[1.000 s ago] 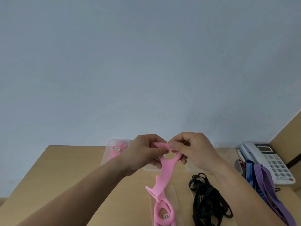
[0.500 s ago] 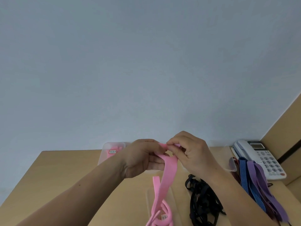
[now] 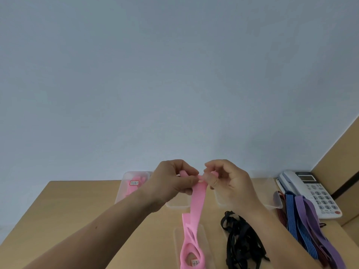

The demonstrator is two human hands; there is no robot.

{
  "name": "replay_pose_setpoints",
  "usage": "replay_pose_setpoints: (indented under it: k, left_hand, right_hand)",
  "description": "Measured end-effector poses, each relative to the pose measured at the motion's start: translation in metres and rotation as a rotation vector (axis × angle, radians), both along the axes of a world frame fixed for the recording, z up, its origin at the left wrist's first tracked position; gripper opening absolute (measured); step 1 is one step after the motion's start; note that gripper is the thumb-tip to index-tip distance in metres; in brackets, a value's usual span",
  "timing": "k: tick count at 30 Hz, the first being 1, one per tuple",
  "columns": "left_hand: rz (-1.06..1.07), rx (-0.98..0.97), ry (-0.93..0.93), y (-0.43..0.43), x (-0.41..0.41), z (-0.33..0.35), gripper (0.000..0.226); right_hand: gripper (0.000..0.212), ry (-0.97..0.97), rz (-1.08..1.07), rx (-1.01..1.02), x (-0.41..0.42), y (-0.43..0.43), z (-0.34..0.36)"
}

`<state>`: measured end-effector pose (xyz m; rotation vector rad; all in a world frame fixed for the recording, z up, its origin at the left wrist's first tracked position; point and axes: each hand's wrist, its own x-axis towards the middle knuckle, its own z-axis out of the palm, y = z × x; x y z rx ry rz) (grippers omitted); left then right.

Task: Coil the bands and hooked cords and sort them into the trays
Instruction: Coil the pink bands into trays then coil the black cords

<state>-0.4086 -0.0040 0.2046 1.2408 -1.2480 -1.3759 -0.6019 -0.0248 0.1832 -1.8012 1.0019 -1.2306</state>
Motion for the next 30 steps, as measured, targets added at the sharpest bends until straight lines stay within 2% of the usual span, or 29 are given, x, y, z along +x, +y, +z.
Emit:
replay_pose_setpoints:
  k: [1,3,5,9,12,16,23,30]
  left_hand:
    - [0.016,-0.049,-0.047,-0.001,0.0,-0.001,0.008]
    - [0.045,-0.127,-0.112,-0.002,-0.001,-0.004,0.006]
    - [0.057,-0.179,-0.139,-0.001,-0.002,-0.007,0.009]
    - [0.049,-0.196,-0.158,-0.001,-0.002,-0.008,0.033]
    - [0.031,-0.11,-0.167,-0.005,-0.001,-0.006,0.037]
    - [-0.111,0.052,-0.055,-0.004,0.003,-0.002,0.019]
    - [-0.171,0.181,-0.017,-0.002,0.003,0.007,0.008]
    - [-0.143,0.276,0.162,0.002,0.001,0.008,0.014]
  right_hand:
    - [0.017,-0.042,0.02,0.099,0.001,-0.002,0.0]
    - [0.013,-0.059,0.06,0.172,0.003,-0.004,-0.001]
    - [0.004,-0.065,0.066,0.166,0.003,-0.004,-0.001]
    - [0.016,-0.069,0.031,0.132,0.003,-0.007,-0.002]
    - [0.022,-0.073,0.017,0.113,0.005,-0.008,-0.004]
    - [0.022,-0.041,0.013,0.07,0.008,-0.007,-0.005]
    - [0.02,0.076,0.001,-0.103,0.01,-0.005,-0.016]
    - [0.023,0.162,-0.025,-0.272,0.01,0.001,-0.014]
